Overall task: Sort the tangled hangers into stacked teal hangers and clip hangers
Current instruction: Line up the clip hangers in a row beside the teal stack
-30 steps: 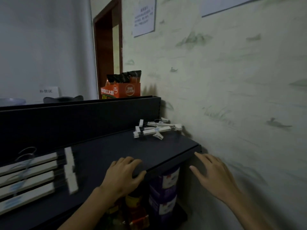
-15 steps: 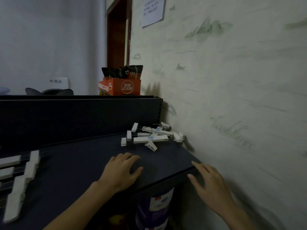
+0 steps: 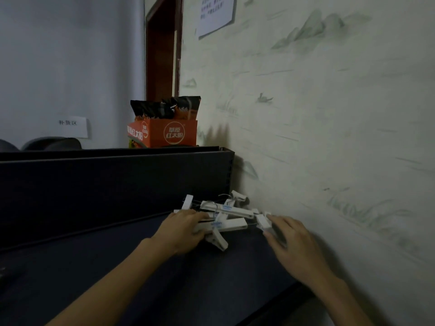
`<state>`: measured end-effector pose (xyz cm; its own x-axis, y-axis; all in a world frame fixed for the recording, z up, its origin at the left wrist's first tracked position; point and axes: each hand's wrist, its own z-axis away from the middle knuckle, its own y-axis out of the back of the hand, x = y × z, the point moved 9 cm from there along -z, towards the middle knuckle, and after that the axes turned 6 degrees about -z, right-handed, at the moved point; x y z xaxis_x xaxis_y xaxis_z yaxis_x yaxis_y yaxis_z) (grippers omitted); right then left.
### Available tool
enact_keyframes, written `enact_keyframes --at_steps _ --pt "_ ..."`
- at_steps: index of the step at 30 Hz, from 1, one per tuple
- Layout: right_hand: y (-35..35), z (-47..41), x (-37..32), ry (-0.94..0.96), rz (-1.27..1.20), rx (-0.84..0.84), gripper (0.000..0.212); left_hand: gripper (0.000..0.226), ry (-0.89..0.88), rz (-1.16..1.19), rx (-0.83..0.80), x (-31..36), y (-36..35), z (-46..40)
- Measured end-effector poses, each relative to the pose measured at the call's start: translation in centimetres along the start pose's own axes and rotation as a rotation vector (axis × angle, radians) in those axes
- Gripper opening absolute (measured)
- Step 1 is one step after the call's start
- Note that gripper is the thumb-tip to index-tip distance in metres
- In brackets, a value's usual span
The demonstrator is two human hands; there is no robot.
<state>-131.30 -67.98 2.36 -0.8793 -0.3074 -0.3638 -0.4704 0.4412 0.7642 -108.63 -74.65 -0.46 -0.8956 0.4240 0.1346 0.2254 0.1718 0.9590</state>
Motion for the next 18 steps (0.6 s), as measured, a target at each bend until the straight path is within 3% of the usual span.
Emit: enact_keyframes --at_steps 6,13,18 --pt "-0.7 -2.2 1.5 0.012 -0.009 -0.011 0.042 0.043 -0.072 0.184 -0.133 -0.3 -2.4 -1.9" --pt "-0.4 -5.3 1.8 0.088 -0.047 0.019 0.041 0.045 -0.118 0.170 -0.026 0.0 -1.9 -2.9" --pt "-0.8 -6.5 2.2 0.112 -0.069 -0.011 0.042 0.046 -0.055 0.134 0.083 -0.6 -0.5 -2.7"
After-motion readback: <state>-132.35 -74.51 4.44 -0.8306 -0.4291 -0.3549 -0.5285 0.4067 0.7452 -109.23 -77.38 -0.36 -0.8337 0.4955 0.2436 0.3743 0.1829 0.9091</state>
